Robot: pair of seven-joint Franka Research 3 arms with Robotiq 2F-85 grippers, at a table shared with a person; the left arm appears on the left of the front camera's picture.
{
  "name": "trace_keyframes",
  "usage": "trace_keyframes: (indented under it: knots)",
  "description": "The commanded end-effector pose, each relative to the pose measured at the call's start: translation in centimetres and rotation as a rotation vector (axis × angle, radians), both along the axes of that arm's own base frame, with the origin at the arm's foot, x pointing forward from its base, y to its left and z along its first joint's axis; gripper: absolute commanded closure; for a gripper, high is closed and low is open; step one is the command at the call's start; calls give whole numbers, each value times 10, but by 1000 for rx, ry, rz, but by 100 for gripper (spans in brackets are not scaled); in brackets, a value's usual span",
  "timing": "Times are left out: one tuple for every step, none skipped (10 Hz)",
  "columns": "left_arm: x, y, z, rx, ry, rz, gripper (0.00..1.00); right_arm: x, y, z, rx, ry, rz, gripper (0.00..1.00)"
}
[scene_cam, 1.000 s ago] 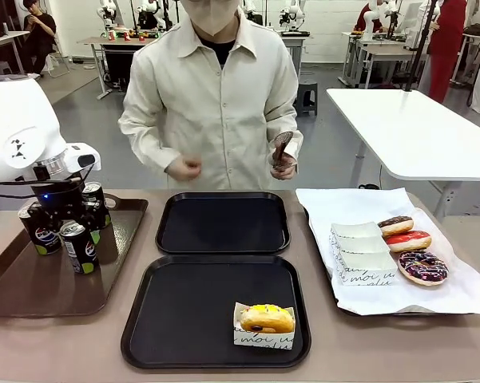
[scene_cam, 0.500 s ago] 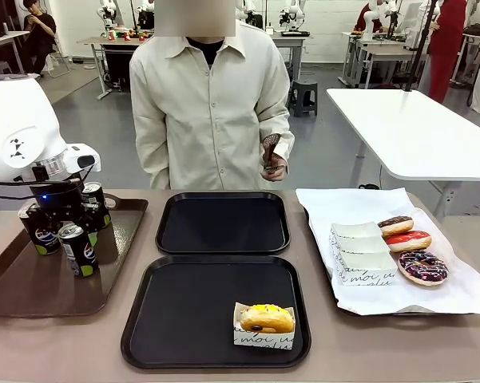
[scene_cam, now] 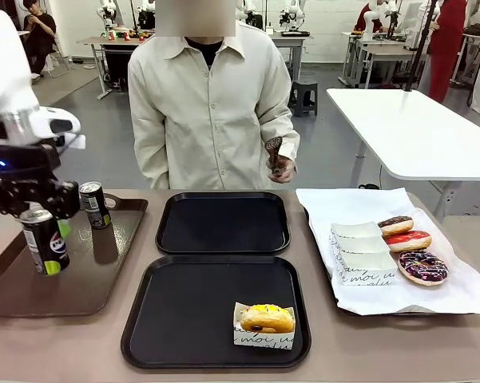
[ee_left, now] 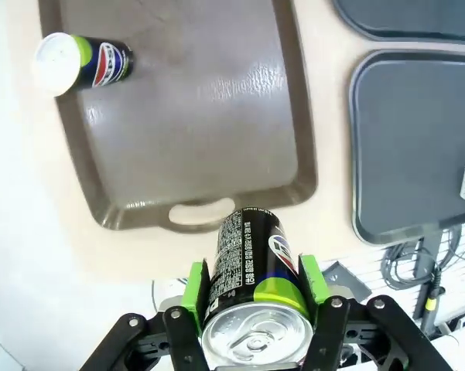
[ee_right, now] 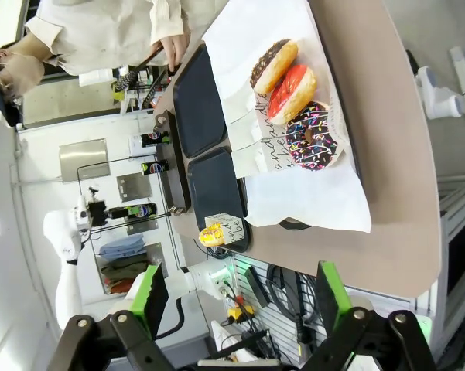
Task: Set up donuts and drinks on trays.
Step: Pick up one Pepsi coke and place it on the Flat Tray.
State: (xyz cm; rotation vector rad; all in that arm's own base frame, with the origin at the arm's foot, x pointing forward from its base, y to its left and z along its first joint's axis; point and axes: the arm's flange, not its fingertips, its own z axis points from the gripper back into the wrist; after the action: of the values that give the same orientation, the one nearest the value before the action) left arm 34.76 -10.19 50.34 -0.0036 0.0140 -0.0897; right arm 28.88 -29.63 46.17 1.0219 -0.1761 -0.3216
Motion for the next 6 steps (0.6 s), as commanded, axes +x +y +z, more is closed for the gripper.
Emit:
trace_keyframes:
  knots:
    - [-21, 7, 15, -37, -87, 9, 100, 1, -2, 1, 20, -18, -1, 0]
    - [-28, 11, 20, -33, -140, 69, 100, 1, -2, 1, 20, -18, -1, 0]
    - [-12, 2, 17, -12, -40, 3, 100, 1, -2, 1, 20, -18, -1, 0]
    - [-12, 2, 17, -12, -40, 3, 100, 1, -2, 1, 20, -18, -1, 0]
    - [-12, 2, 17, -12, -40, 3, 100, 1, -2, 1, 20, -18, -1, 0]
    - [-12, 2, 17, -12, -40, 3, 100, 1, -2, 1, 20, -18, -1, 0]
